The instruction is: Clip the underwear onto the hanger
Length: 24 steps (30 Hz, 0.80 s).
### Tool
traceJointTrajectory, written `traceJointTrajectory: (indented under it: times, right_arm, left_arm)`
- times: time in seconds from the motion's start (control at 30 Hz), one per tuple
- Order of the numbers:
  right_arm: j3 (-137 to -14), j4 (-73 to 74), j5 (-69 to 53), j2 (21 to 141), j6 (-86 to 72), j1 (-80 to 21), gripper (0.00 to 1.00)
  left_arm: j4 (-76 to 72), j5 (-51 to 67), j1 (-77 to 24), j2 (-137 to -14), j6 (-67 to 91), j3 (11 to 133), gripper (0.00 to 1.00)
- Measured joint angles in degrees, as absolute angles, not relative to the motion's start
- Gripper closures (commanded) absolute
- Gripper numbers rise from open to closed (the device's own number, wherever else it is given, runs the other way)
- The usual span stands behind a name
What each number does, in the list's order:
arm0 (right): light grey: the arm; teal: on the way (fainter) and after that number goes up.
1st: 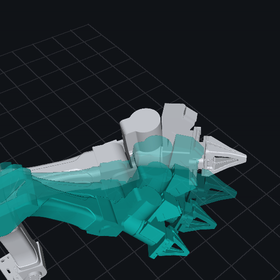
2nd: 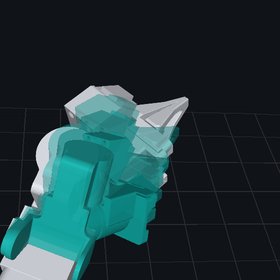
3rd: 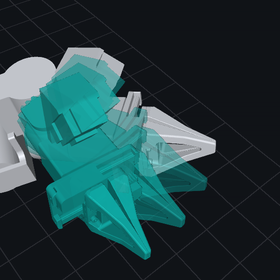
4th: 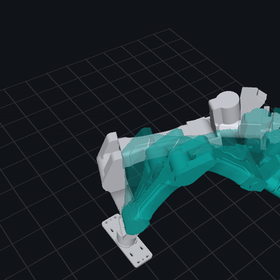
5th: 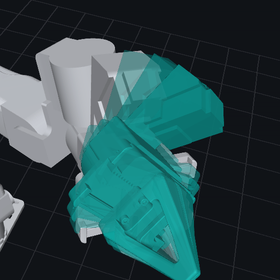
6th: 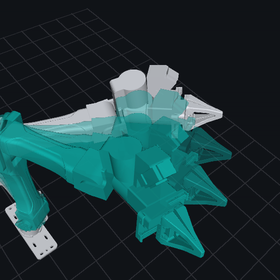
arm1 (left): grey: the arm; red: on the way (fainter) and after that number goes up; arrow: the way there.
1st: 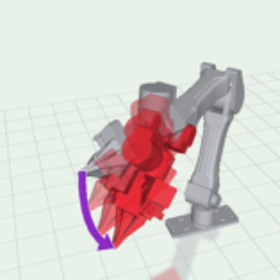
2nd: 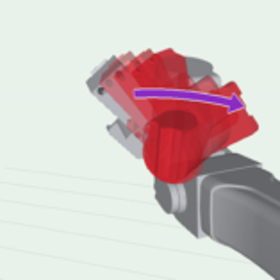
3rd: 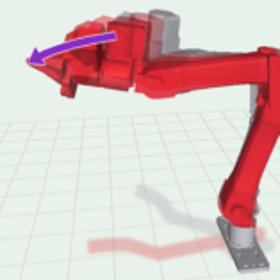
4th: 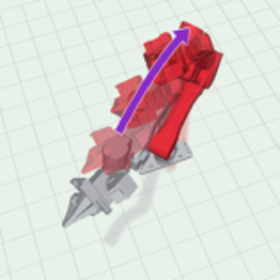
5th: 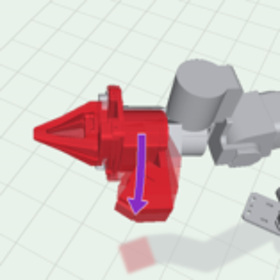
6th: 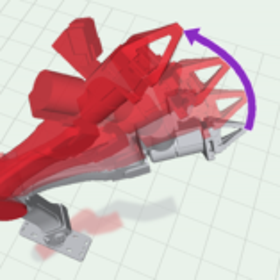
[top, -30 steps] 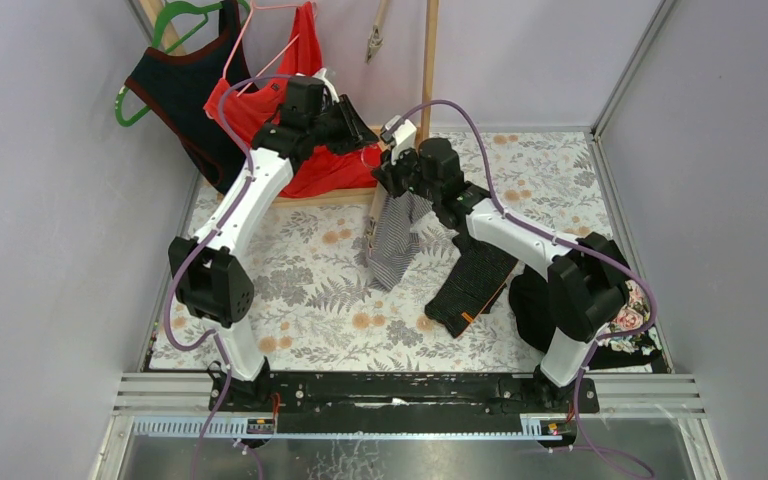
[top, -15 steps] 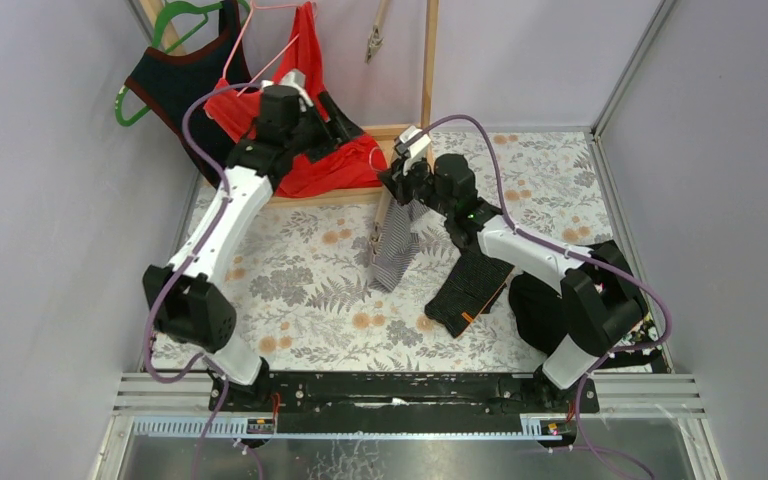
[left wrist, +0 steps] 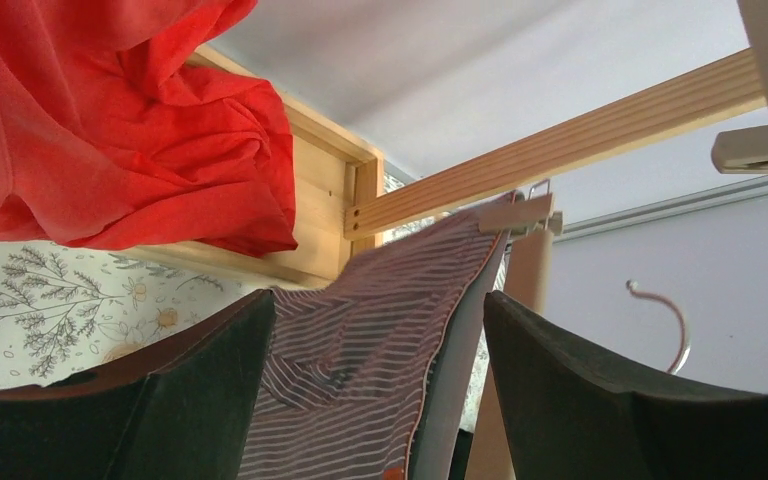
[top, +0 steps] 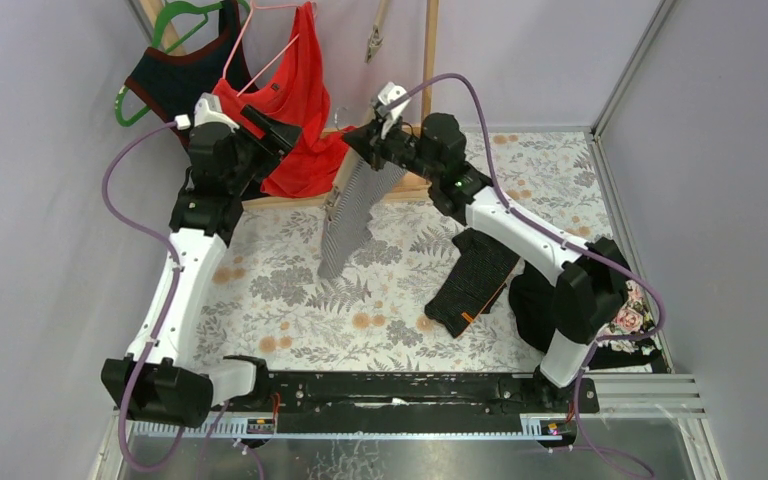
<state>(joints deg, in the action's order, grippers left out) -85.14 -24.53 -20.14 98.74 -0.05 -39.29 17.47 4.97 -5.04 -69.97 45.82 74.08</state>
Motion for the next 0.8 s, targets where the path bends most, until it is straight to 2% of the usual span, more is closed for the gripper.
traceJointTrajectory:
  times: [0.3,0.47,0.6,0.8]
  right_arm:
    - [-108.2,-14.8,-21.1,110.0,1.8,-40.9,1.00]
    - [-121.7,-10.7,-22.3,116.7,3.1,-40.9,1.00]
    - [-130.6,-9.3,-22.9,121.7,3.8,-40.9,1.00]
    - [-134.4,-10.3,-23.5,124.6,4.8,-40.9,1.00]
  left_arm:
    - [16.1,4.5,-4.3,-67.2,46.7,68.8,0.23]
    - [16.2,2.7,-3.9,-62.8,47.5,65.2,0.20]
    - [16.1,1.8,-3.4,-60.9,47.6,66.1,0.02]
    - [15.7,5.5,-0.8,-62.5,48.9,69.9,0.00]
